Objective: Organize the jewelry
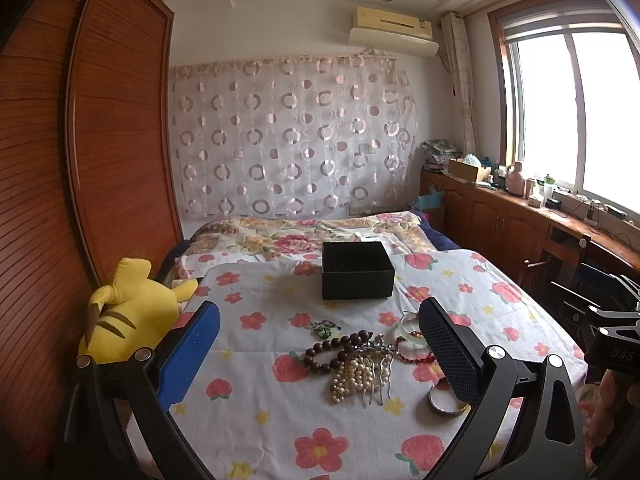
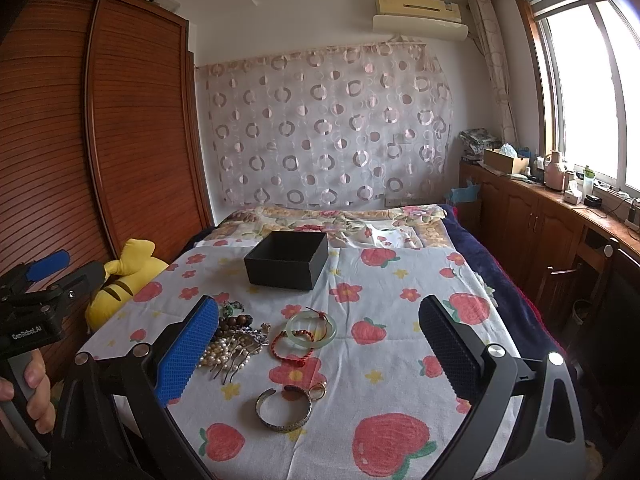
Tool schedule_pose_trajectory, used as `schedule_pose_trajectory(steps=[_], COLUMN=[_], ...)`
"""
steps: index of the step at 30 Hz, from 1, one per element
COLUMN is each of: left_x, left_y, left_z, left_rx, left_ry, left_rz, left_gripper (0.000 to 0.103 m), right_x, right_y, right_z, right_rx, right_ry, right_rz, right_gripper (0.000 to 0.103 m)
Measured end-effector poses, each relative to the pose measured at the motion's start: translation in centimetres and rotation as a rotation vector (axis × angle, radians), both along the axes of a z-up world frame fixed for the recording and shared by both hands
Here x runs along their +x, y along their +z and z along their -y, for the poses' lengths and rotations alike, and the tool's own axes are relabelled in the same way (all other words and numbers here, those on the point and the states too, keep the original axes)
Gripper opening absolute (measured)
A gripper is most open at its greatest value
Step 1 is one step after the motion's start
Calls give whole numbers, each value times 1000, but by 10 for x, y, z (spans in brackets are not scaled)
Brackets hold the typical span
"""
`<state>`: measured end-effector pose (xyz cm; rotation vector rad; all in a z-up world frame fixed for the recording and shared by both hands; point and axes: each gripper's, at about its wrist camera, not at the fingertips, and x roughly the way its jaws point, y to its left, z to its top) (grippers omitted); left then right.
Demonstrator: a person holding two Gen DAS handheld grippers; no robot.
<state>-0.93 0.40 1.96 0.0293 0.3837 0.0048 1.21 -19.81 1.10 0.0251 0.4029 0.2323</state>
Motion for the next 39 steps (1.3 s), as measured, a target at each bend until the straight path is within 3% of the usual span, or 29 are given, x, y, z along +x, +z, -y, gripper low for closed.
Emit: schedule_pose_trajectory(steps=[31, 37, 39], left_x=[-2, 8, 12], left_y=[-3, -18, -26], left_z=[2, 4, 6], left_rx=[2, -15, -20], left_ry=[-1, -41, -65], left_rz=[1, -61, -86], left_gripper=[96, 96, 96], right_x=[0, 9, 5], right_y=[7, 6, -9], right_z=[4, 3, 12], right_rx=[4, 5, -9], right_ry=[13, 60, 35], right_rz=[2, -46, -32], right_gripper=[101, 101, 101])
